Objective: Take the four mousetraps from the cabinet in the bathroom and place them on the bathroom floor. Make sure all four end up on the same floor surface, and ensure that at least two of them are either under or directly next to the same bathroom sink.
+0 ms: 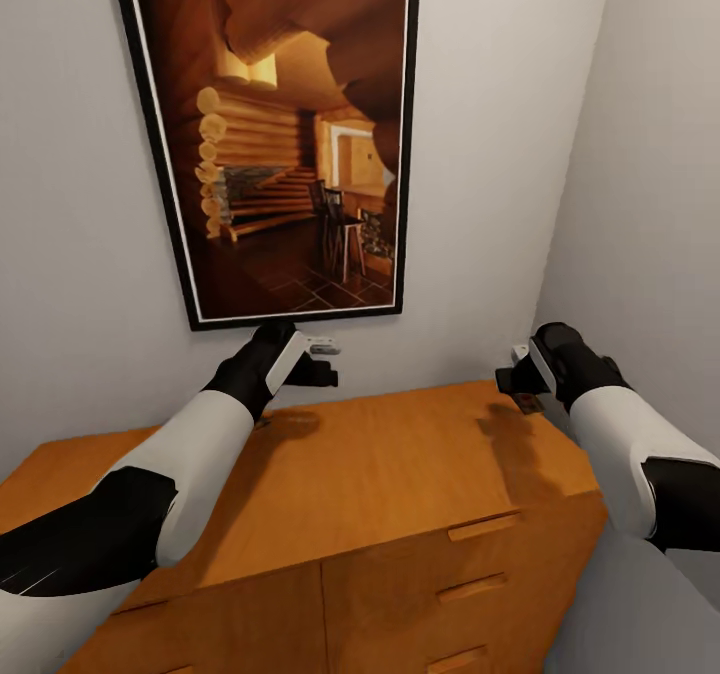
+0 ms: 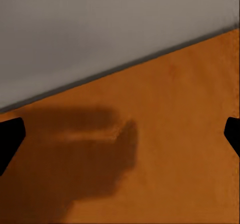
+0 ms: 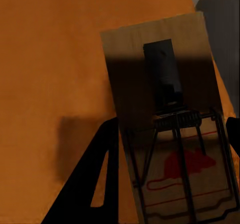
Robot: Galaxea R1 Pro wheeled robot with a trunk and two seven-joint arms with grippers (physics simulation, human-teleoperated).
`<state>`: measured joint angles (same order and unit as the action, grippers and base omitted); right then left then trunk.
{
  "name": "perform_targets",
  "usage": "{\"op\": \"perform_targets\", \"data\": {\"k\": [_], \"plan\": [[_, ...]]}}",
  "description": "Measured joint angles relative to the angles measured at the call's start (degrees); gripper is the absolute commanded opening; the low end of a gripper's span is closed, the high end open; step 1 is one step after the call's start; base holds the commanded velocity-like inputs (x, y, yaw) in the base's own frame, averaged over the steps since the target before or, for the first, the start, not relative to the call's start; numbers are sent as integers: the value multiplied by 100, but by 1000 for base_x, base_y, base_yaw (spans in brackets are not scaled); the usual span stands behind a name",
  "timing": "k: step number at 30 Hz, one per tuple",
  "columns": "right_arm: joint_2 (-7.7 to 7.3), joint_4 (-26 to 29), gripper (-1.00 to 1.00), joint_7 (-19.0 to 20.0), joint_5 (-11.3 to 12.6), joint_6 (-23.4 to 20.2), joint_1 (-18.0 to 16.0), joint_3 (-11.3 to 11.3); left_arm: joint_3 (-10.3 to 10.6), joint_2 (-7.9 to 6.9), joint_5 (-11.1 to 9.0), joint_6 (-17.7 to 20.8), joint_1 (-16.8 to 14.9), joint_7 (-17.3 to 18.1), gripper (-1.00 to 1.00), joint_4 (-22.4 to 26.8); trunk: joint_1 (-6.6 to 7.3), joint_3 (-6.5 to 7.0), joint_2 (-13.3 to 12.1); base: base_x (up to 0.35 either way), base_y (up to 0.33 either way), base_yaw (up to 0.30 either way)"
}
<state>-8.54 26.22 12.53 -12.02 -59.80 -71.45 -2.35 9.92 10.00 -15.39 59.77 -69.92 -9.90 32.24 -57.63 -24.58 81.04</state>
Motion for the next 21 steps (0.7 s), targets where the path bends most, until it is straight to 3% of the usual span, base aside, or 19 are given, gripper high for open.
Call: {"op": "perform_targets", "data": {"k": [8,12,21], "plan": [[8,0,-100,2,5,0,3,3,18,-3,10,-7,0,144,100,-74,0,34,0,0,0,-253],[8,0,-100,1,5,0,3,0,26,-3,16,-8,0,172,100,-80,0,44,0,0,34,-107],[7,1,-100,-3,-1,1,5,-2,27,-2,18,-9,-1,180,100,-84,0,47,0,0,255,-19]]}}
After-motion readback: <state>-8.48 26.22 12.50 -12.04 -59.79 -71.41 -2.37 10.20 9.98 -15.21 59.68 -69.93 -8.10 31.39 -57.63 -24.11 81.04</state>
